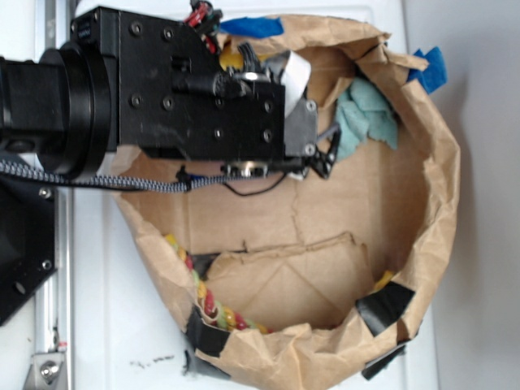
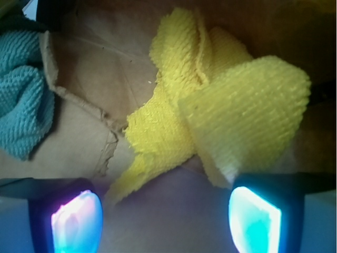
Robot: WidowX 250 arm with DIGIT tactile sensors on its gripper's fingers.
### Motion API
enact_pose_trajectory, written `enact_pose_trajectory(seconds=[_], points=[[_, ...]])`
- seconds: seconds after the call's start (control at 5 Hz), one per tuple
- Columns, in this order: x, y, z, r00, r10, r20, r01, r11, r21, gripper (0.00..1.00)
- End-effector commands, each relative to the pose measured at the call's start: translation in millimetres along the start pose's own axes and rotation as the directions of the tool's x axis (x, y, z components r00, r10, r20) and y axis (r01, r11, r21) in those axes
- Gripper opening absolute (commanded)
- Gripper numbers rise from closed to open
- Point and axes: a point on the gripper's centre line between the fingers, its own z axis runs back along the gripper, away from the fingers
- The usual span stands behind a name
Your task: Grab the yellow cloth.
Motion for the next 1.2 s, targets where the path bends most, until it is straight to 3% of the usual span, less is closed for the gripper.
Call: enact_pose_trajectory(seconds=[0.0, 1.0], points=[[29, 23, 13, 0.986, 0.085, 0.143, -0.081, 0.996, -0.03, 1.0], [33, 10, -27, 0.987, 0.053, 0.15, -0.06, 0.997, 0.044, 1.0]])
